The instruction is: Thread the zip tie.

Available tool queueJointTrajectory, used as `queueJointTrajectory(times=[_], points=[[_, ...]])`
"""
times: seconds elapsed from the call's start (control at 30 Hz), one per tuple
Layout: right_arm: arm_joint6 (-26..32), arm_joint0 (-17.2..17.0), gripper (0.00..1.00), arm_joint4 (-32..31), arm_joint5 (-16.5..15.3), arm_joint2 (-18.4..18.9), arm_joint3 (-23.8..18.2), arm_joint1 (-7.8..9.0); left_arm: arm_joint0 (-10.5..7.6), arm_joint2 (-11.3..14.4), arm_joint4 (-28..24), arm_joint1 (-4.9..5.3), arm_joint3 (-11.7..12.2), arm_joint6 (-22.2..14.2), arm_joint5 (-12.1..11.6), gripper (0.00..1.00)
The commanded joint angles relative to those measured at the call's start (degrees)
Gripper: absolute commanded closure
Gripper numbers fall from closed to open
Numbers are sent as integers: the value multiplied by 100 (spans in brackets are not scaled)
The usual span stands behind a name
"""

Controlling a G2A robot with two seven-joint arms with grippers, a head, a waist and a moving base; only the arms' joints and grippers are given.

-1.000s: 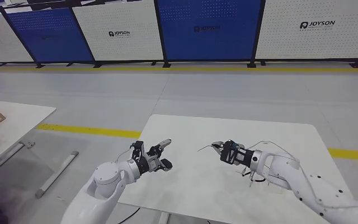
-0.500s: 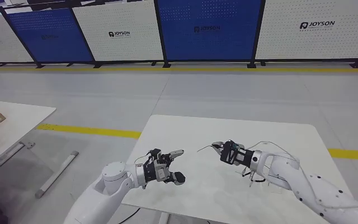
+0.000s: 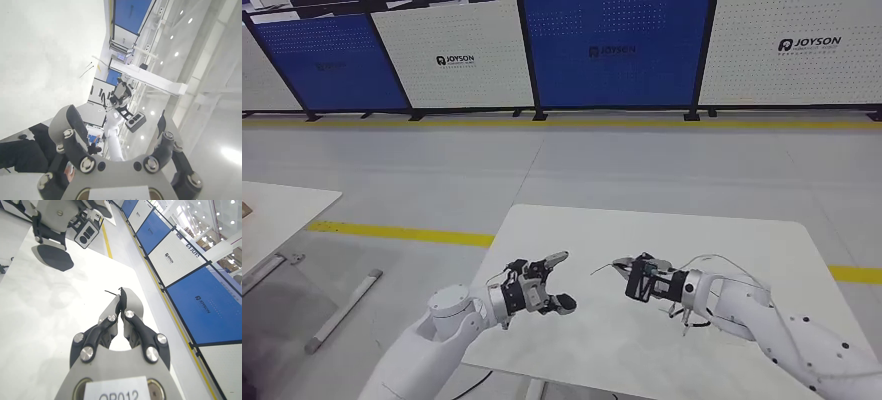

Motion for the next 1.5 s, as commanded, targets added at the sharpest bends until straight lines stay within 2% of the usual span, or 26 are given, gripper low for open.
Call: queueJointTrajectory(times=[0.0, 0.1, 0.37, 0.43, 0.57, 0.67, 0.73, 0.97, 1.03, 1.13, 1.27, 1.3, 1.47], points=[[93, -6, 100, -300, -3, 7, -89, -27, -117, 165, -21, 38, 104, 92, 0, 0], [127, -31, 100, -432, -3, 33, -125, -45, -358, 506, 131, 122, 311, 351, 0, 0], [127, -31, 100, -432, -3, 33, -125, -45, -358, 506, 131, 122, 311, 351, 0, 0], [127, -31, 100, -432, -3, 33, -125, -45, -349, 549, 42, 109, 323, 456, 0, 0], [127, -31, 100, -432, -3, 33, -125, -45, -524, 749, -680, 69, 342, 1007, 0, 0], [127, -31, 100, -432, -3, 33, -125, -45, -724, 1121, -1342, 103, 473, 1326, 0, 0], [127, -31, 100, -432, -3, 33, -125, -45, -967, 1398, -1727, 171, 552, 1669, 0, 0], [127, -31, 100, -432, -3, 33, -125, -45, -967, 1398, -1727, 171, 552, 1669, 0, 0], [127, -31, 100, -432, -3, 33, -125, -45, -939, 1399, -1768, 154, 548, 1840, -34, 0], [304, -92, 100, -635, -3, 56, -230, -67, -947, 1384, -2140, 122, 515, 2047, 0, 0], [474, -93, 100, -807, -3, 40, -325, -114, -1079, 1551, -2689, 115, 507, 2277, 0, 0], [493, -91, 100, -806, -3, 39, -325, -117, -1120, 1625, -2735, 129, 510, 2325, 0, 0], [493, -91, 100, -806, -3, 39, -325, -117, -1120, 1625, -2735, 129, 510, 2325, 0, 0]])
